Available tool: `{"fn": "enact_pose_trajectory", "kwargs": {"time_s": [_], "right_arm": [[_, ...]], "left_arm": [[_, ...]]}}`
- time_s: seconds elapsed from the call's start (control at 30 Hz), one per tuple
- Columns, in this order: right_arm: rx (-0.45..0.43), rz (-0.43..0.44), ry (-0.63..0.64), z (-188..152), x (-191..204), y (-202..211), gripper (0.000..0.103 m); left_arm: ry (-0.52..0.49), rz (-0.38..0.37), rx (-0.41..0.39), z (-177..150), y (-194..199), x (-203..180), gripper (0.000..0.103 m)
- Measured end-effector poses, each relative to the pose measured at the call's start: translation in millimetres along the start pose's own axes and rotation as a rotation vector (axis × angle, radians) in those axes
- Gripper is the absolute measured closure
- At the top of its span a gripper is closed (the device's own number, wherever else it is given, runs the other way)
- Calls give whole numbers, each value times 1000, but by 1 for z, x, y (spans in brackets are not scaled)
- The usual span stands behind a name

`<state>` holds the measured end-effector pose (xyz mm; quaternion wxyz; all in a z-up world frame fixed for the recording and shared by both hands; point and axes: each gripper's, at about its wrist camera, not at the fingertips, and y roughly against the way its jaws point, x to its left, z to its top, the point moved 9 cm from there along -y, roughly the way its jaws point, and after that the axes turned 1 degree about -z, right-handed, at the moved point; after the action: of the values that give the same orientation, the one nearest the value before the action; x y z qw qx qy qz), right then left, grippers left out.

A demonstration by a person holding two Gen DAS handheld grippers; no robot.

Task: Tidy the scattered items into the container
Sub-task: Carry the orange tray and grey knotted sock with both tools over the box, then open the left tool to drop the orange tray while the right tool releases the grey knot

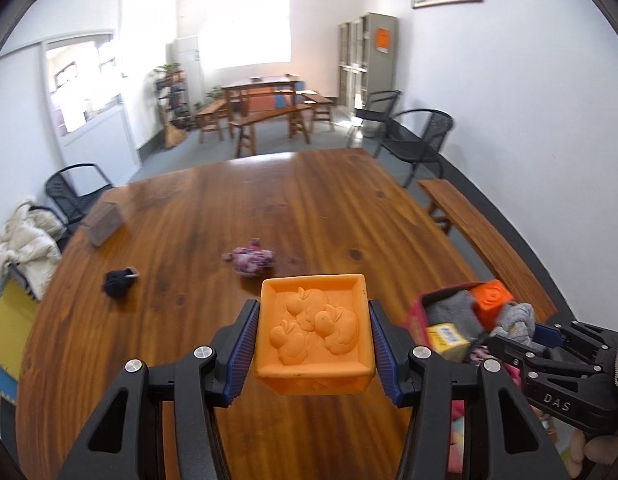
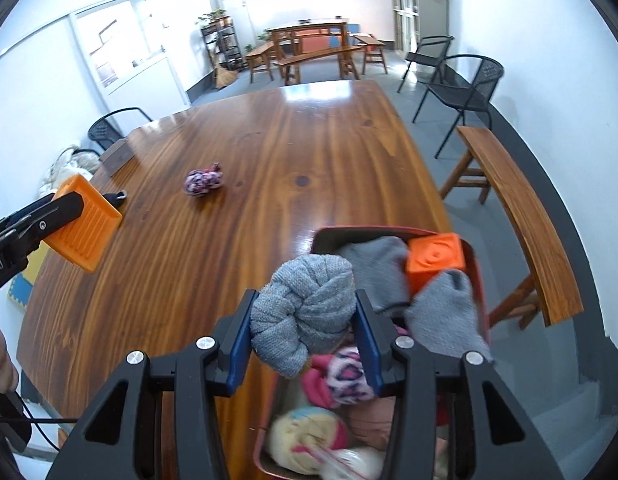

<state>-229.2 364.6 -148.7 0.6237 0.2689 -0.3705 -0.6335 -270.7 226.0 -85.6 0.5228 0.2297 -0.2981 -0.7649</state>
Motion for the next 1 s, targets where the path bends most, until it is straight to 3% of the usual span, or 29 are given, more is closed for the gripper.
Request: {"fn": "enact_pose_trajectory", "kwargs": {"time_s": [0.3,0.47,0.6,1.0], "right_arm": [[-1,-69,-152,-9,-83,15,53],[-12,-79,-189,-9,-105,19,53],[-9,-57,-203,-7,-110,17,53],[-16,59,-132,23,-76,-5,53]], "left_arm": [[-160,-260,125,-24,-28,-132,48],[-188,-386,247,-48,-40,-171,48],[-176,-389,293,-55,-46,-176,37],[-134,-333,333,-63,-52,-147,37]]}}
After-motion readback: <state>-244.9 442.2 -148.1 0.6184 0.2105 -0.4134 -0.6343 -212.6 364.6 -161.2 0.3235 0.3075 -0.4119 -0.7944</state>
